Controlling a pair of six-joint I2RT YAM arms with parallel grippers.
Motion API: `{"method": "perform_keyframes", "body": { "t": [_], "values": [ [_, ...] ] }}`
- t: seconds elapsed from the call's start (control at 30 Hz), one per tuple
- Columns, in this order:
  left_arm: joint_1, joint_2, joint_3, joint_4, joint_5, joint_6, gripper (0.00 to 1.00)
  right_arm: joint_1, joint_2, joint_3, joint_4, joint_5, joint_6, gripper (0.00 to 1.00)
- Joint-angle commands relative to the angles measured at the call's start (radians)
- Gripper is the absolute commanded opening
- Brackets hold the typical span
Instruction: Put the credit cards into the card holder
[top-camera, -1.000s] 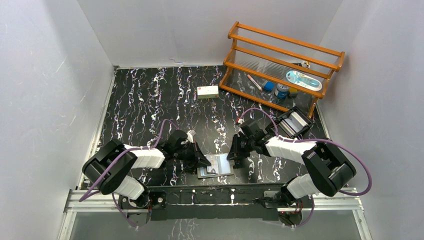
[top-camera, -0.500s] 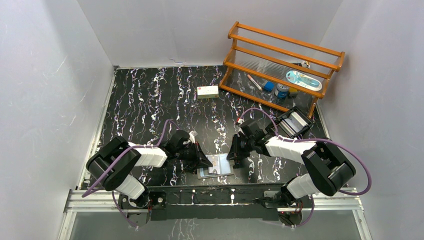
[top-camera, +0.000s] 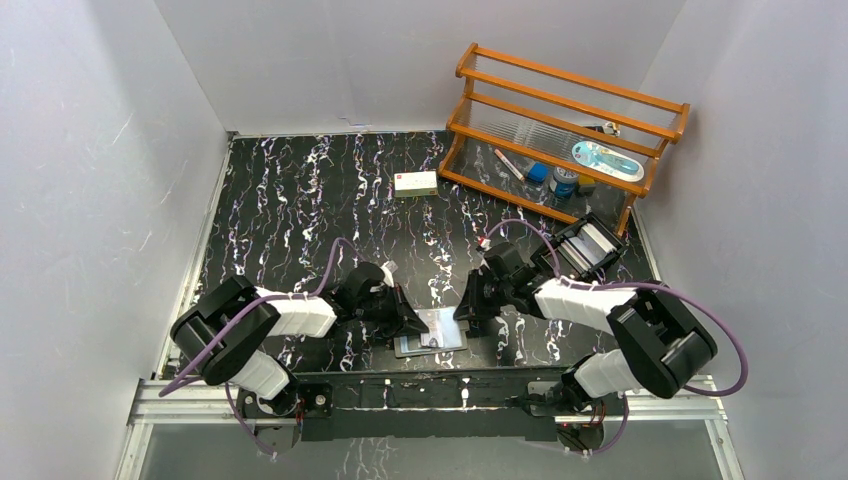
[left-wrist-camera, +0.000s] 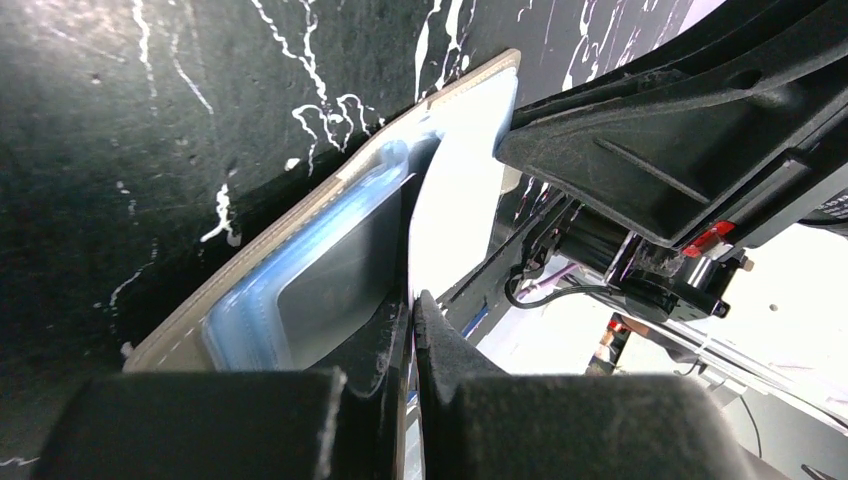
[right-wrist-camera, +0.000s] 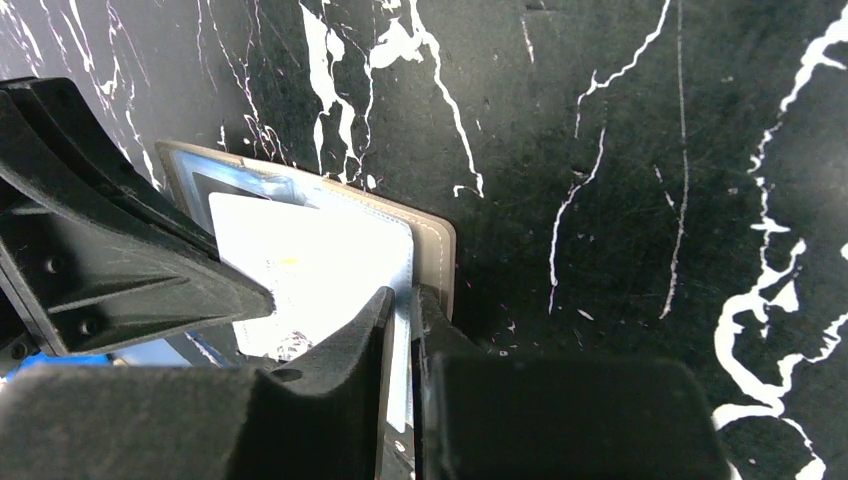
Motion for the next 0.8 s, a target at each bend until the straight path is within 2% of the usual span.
{"method": "perform_keyframes", "body": {
  "t": [0.0, 0.13, 0.3, 0.4, 0.53, 0.77],
  "values": [
    [-0.031, 0.024, 0.024, -0.038, -0.081, 0.016, 0.00, 0.009, -0.030, -0.058, 0.019, 0.071, 0.056, 0.19],
    [-0.046, 0.046, 0.048, -0.046, -0.077, 0.030, 0.03, 0.010, -0.057, -0.099, 0.070, 0.070, 0.108, 0.19],
    [-0.055, -0.008, 0.107, -0.204, -0.120, 0.082, 0.25, 0.010, -0.084, -0.127, 0.094, 0.079, 0.152, 0.20],
    [-0.056, -0.078, 0.109, -0.271, -0.165, 0.092, 0.33, 0.010, -0.087, -0.114, 0.067, 0.085, 0.138, 0.20],
    [-0.057, -0.115, 0.134, -0.351, -0.205, 0.113, 0.37, 0.010, -0.085, -0.116, 0.076, 0.079, 0.139, 0.19],
    [-0.071, -0.066, 0.170, -0.369, -0.201, 0.124, 0.37, 0.010, -0.067, -0.117, 0.093, 0.071, 0.140, 0.18]
  ]
}}
